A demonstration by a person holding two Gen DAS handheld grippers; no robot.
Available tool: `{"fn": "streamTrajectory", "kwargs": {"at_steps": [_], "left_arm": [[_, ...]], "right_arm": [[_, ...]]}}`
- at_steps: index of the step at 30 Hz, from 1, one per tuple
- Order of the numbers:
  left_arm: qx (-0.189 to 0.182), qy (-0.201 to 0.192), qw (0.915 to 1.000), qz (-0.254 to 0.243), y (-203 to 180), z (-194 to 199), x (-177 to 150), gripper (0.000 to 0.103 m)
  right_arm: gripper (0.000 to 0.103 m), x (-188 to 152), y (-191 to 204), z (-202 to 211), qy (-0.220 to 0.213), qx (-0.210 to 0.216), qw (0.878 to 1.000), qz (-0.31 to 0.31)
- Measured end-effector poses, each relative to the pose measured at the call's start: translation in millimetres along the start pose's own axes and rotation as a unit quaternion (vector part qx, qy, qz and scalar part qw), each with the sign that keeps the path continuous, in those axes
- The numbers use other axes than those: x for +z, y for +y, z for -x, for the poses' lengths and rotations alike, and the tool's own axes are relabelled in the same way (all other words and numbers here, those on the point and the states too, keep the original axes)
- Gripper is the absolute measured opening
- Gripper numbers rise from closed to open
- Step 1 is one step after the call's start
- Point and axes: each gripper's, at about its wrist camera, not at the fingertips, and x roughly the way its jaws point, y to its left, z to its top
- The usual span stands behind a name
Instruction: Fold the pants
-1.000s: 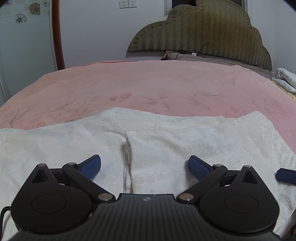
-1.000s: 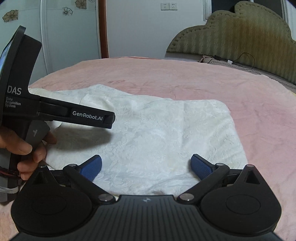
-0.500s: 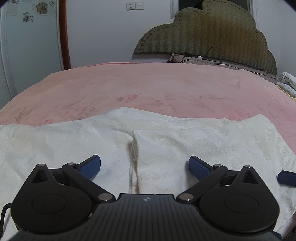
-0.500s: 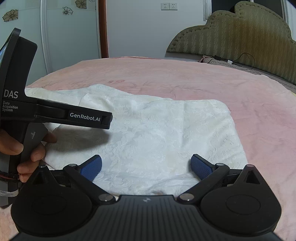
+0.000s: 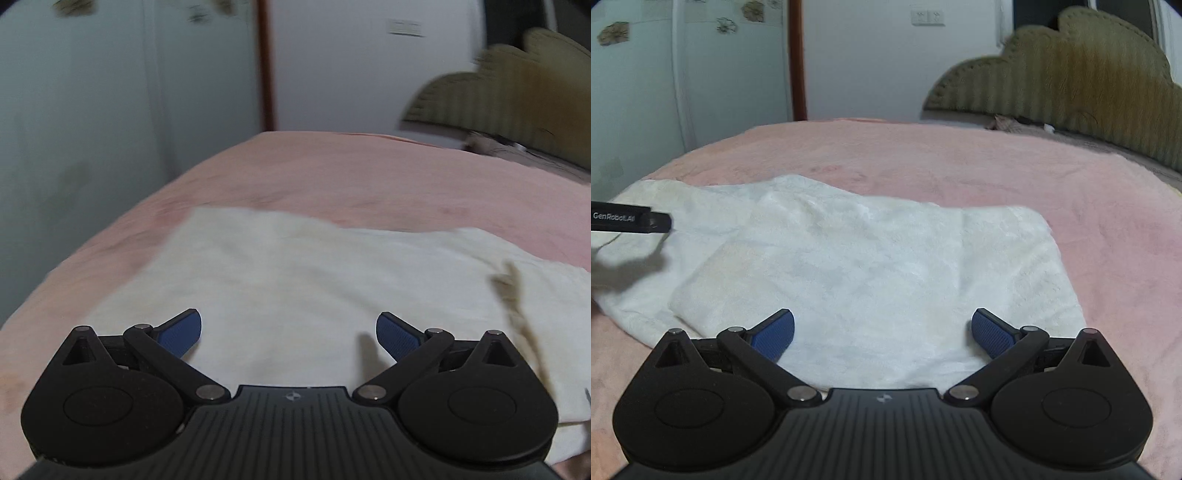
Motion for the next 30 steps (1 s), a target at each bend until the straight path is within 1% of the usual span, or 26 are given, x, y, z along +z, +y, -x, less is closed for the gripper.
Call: {"fn": "streamTrajectory", "kwargs": {"at_steps": [3,5,6,7,9,11,13,14,16,18,20,22,23,24,25,26,28,29,30], "left_arm": [[0.035,-0.001,0.9976,0.06,55,12,3,0.103],[0.068,-0.002,0.9937,0.089,84,19,6,0.103],[0.073,-0.001,0.9924,0.099,95,22,7,0.103],[0.069,0.004,0.9913,0.112,107,25,7,0.103],[0.046,0.031,0.9875,0.148,127,25,7,0.103],[0.007,0.064,0.9785,0.196,143,21,1,0.103],[-0.03,0.091,0.9656,0.242,155,16,-5,0.102],[-0.041,0.094,0.9613,0.256,159,16,-7,0.102],[-0.045,0.092,0.9592,0.264,162,19,-7,0.102],[-0.056,0.095,0.9552,0.275,161,20,-7,0.102],[-0.076,0.099,0.949,0.289,162,15,-5,0.102],[-0.099,0.104,0.9434,0.299,158,10,-4,0.102],[-0.108,0.106,0.9406,0.304,156,9,-5,0.102],[-0.114,0.108,0.9377,0.31,154,6,-5,0.102],[-0.118,0.109,0.9353,0.315,152,3,-4,0.102],[-0.122,0.107,0.9336,0.319,149,-1,-3,0.102],[-0.135,0.106,0.9281,0.33,147,-5,-3,0.102],[-0.143,0.106,0.9244,0.337,145,-10,-2,0.102],[-0.154,0.105,0.921,0.342,144,-12,-2,0.102]], "right_arm": [[0.103,12,43,12,-0.05,0.043,0.995,0.077],[0.103,19,78,17,-0.079,0.066,0.985,0.138],[0.103,21,95,17,-0.089,0.082,0.979,0.164],[0.103,23,113,17,-0.096,0.102,0.972,0.191],[0.103,24,145,12,-0.099,0.128,0.959,0.233],[0.103,23,177,3,-0.083,0.149,0.944,0.281],[0.102,15,205,-5,-0.088,0.149,0.929,0.328],[0.102,12,218,-10,-0.087,0.147,0.92,0.352],[0.093,6,238,-16,-0.087,0.143,0.906,0.39],[0.092,2,251,-23,-0.088,0.14,0.896,0.412],[0.091,-1,263,-31,-0.094,0.127,0.887,0.433],[0.084,-2,272,-37,-0.102,0.119,0.881,0.447],[0.081,-2,275,-40,-0.103,0.12,0.879,0.449],[0.074,-1,278,-42,-0.105,0.12,0.878,0.451],[0.065,-1,281,-45,-0.106,0.12,0.877,0.454],[0.06,-1,285,-48,-0.108,0.12,0.874,0.458],[0.043,-1,289,-49,-0.111,0.126,0.87,0.463],[0.04,0,290,-48,-0.113,0.128,0.87,0.462],[0.035,1,288,-48,-0.115,0.132,0.873,0.455]]}}
